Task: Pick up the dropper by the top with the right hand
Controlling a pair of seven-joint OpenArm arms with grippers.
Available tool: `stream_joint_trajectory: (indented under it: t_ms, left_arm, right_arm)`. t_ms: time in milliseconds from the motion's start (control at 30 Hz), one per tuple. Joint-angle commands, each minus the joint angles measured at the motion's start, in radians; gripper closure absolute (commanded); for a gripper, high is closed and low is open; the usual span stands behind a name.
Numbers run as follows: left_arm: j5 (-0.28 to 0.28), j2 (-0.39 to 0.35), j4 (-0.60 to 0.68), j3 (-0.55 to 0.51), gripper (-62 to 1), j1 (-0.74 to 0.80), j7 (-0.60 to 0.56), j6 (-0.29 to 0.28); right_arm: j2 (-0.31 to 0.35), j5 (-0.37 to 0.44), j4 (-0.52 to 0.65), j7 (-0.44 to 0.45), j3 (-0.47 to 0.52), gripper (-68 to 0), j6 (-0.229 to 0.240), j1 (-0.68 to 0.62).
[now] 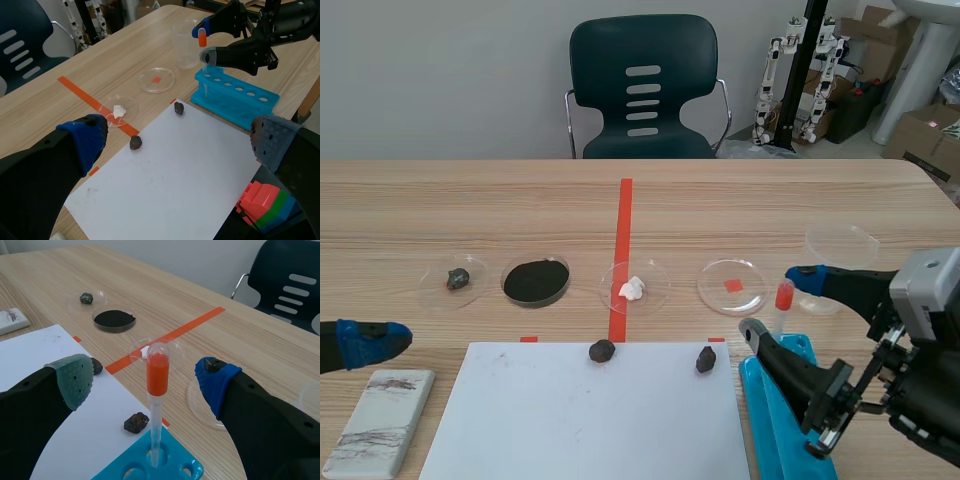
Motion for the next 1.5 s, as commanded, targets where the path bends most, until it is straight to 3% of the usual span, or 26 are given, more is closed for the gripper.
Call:
stream_joint_trajectory:
  t_ms: [0, 233, 633, 1367, 1467]
  left_arm:
    - [-0.011, 0.005, 0.012, 0.004, -59.8, 0.0, -0.014, 0.002]
    - [-0.011, 0.005, 0.012, 0.004, -59.8, 0.0, -0.014, 0.002]
    - [-0.011, 0.005, 0.012, 0.004, -59.8, 0.0, -0.014, 0.002]
    - [-0.011, 0.005, 0.012, 0.004, -59.8, 0.0, -0.014, 0.002]
    - [-0.011, 0.005, 0.012, 0.004, -59.8, 0.0, -0.014, 0.002]
  right_arm:
    - [0.0, 0.014, 0.019, 0.011, 0.002, -39.9, 0.0, 0.009]
    - [0.0, 0.014, 0.019, 0.004, 0.002, -36.5, -0.029, 0.006]
    - [0.0, 0.014, 0.019, 0.005, 0.002, -25.6, -0.03, 0.004]
    - [0.002, -0.01, 0.019, 0.038, 0.002, -24.3, -0.03, 0.004]
    - [0.002, -0.008, 0.019, 0.039, 0.002, -19.3, -0.03, 0.004]
